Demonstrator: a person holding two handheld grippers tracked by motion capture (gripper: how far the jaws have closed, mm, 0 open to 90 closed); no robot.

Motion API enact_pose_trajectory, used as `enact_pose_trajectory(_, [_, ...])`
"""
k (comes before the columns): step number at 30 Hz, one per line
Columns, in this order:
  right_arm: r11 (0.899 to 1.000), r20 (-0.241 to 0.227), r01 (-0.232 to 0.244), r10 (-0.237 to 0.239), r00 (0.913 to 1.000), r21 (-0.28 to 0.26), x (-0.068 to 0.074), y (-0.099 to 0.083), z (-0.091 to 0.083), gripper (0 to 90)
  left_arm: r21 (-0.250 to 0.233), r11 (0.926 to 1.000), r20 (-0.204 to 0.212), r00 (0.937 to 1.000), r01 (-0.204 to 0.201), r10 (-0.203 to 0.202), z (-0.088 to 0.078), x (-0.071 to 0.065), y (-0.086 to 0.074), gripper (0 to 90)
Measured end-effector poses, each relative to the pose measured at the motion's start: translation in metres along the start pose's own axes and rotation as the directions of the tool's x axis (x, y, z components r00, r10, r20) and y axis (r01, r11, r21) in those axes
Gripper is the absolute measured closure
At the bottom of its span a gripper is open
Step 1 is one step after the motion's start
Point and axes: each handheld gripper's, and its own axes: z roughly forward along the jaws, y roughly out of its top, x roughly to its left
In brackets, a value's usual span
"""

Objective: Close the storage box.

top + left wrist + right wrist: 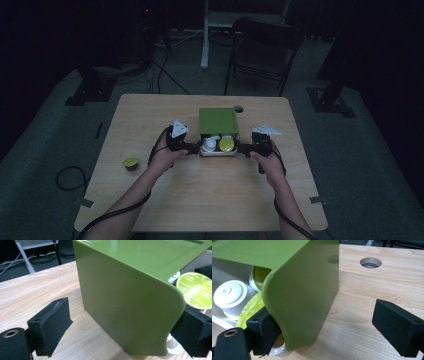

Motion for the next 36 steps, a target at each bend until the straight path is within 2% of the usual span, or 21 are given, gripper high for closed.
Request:
enact_pose_trajectory(3, [1.000,0.003,0.003,-0.003,1.0000,0.000,0.000,0.000,0.001,10.8,0.001,1.0000,-0.003,1.0000,0.000,0.000,0.001,0.000,0.000,8.8])
enact_pose_trajectory(7, [1.000,0.007,-0.005,0.005,1.0000,-0.001,0.001,-0.001,0.001,10.8,0.018,0.9996,-0.013,0.9997,0.022,-0.021,0.001,-0.001,0.001,8.8])
enact_pose_trajectory(8, [1.000,0.010,-0.009,0.009,0.9999,-0.001,0.001,-0.001,0.001,10.8,0.019,0.9998,-0.019,0.9998,0.010,-0.009,0.001,-0.002,0.002,8.8])
enact_pose_trajectory(11, [1.000,0.017,-0.007,0.007,0.9998,-0.002,0.002,-0.001,0.000,10.9,0.016,0.9998,-0.021,0.9997,0.012,-0.012,0.002,-0.003,0.003,8.9])
enact_pose_trajectory(14, [1.000,0.034,-0.008,0.008,0.9994,-0.006,0.004,0.000,-0.002,11.5,-0.004,0.9994,0.006,0.9994,0.033,-0.033,0.000,-0.006,0.004,10.1])
enact_pose_trajectory(18, [1.000,0.024,-0.025,0.026,0.9994,-0.015,0.005,0.000,-0.005,12.0,-0.006,0.9996,0.025,0.9993,0.028,-0.028,-0.002,-0.009,0.005,10.1])
enact_pose_trajectory(23, [0.999,0.014,-0.020,0.020,0.9997,-0.033,0.007,0.000,-0.011,12.0,-0.008,0.9991,0.057,0.9976,0.041,-0.040,-0.010,-0.013,0.004,10.0])
enact_pose_trajectory(26, [0.999,0.004,-0.008,0.008,1.0000,-0.044,0.008,0.000,-0.015,12.0,-0.011,0.9992,0.059,0.9976,0.037,-0.036,-0.013,-0.014,0.004,10.1])
enact_pose_trajectory(27, [0.999,0.007,0.000,0.000,1.0000,-0.044,0.009,0.000,-0.016,12.0,-0.020,0.9979,0.057,0.9965,0.062,-0.061,-0.016,-0.015,0.003,10.1])
enact_pose_trajectory(31, [0.999,0.011,0.007,-0.007,0.9999,-0.050,0.009,0.000,-0.018,12.8,-0.025,0.9971,0.047,0.9964,0.071,-0.070,-0.019,-0.016,0.003,10.1])
enact_pose_trajectory(32, [0.998,0.008,0.023,-0.022,0.9997,-0.053,0.009,0.000,-0.020,12.8,-0.027,0.9968,0.039,0.9965,0.075,-0.074,-0.021,-0.016,0.003,10.0])
enact_pose_trajectory(35, [0.999,0.020,0.025,-0.025,0.9995,-0.045,0.009,0.000,-0.021,12.8,-0.031,0.9971,-0.017,0.9973,0.070,-0.071,-0.023,-0.015,0.003,10.0])
enact_pose_trajectory(36, [0.998,0.025,0.028,-0.027,0.9993,-0.047,0.009,-0.001,-0.022,12.8,-0.039,0.9963,-0.020,0.9968,0.077,-0.078,-0.024,-0.014,0.003,10.0])
